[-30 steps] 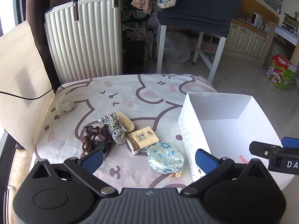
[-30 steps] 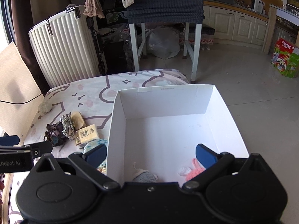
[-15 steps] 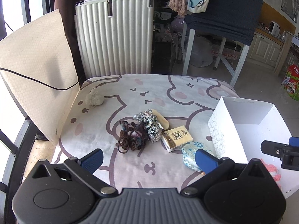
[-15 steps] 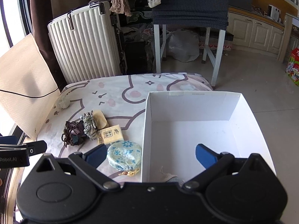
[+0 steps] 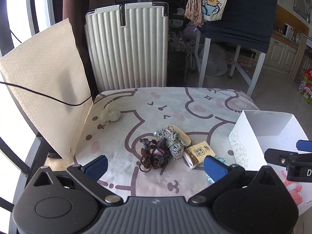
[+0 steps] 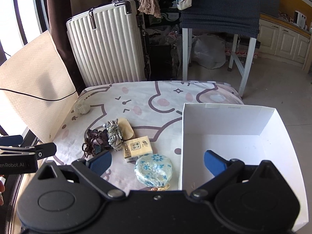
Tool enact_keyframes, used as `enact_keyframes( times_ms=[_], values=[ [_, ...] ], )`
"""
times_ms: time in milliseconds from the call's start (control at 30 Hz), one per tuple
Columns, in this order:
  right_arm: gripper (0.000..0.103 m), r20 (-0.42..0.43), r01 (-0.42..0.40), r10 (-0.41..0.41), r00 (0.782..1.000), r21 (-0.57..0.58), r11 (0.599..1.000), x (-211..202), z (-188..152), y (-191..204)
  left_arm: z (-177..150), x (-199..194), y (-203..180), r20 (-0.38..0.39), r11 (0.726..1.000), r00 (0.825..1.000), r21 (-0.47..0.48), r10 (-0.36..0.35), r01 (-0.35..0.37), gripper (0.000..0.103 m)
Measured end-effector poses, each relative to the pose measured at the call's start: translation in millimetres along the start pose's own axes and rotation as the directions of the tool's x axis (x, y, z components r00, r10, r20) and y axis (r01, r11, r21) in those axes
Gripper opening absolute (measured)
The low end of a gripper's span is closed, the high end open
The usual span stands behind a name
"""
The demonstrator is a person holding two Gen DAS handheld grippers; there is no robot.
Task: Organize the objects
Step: 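Withdraw both tools from the box back over the table, then grasp the brown yarn doll with the left tool while the right grasps the tissue pack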
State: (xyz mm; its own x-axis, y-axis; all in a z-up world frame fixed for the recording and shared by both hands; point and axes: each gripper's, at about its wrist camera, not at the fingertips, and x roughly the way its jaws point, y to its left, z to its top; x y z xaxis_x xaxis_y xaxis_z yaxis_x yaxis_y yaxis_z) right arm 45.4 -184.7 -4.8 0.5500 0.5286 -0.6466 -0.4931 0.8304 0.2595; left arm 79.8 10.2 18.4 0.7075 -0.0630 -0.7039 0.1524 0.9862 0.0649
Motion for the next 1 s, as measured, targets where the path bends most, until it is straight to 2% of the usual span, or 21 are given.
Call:
enact_keyframes(
  times_ms=[233, 333, 500, 800, 1000],
  values=[
    [0.102, -0.013, -0.031, 0.030, 0.999, -0.056, 0.998, 22, 21, 15, 21, 25, 4, 0.004, 0.999, 1.000, 0.050, 0.015, -0.015, 0.101],
    [0.102, -0.019, -0.050, 0.049, 0.999, -0.071, 0.996, 36, 28, 22, 29, 41, 10, 0.004, 0.998, 1.000, 0.067, 0.011, -0.012, 0.096],
    [0.101, -0.050, -0.054, 0.048, 0.998, -0.125, 0.991, 67, 36, 36, 39, 72, 20, -0.010, 0.998, 1.000, 0.056, -0.002, 0.003, 0.093],
    [0.097, -0.195, -0.073, 0.051, 0.979, -0.103, 0.992, 144, 41, 46, 41, 135, 36, -0.121, 0.992, 0.988, -0.096, -0.096, 0.085, 0.082],
    [0.097, -0.271, -0.072, 0.028, 0.962, -0.153, 0.986, 184, 34, 52, 39, 169, 34, -0.202, 0.995, 0.976, -0.069, -0.081, 0.068, 0.075]
  ],
)
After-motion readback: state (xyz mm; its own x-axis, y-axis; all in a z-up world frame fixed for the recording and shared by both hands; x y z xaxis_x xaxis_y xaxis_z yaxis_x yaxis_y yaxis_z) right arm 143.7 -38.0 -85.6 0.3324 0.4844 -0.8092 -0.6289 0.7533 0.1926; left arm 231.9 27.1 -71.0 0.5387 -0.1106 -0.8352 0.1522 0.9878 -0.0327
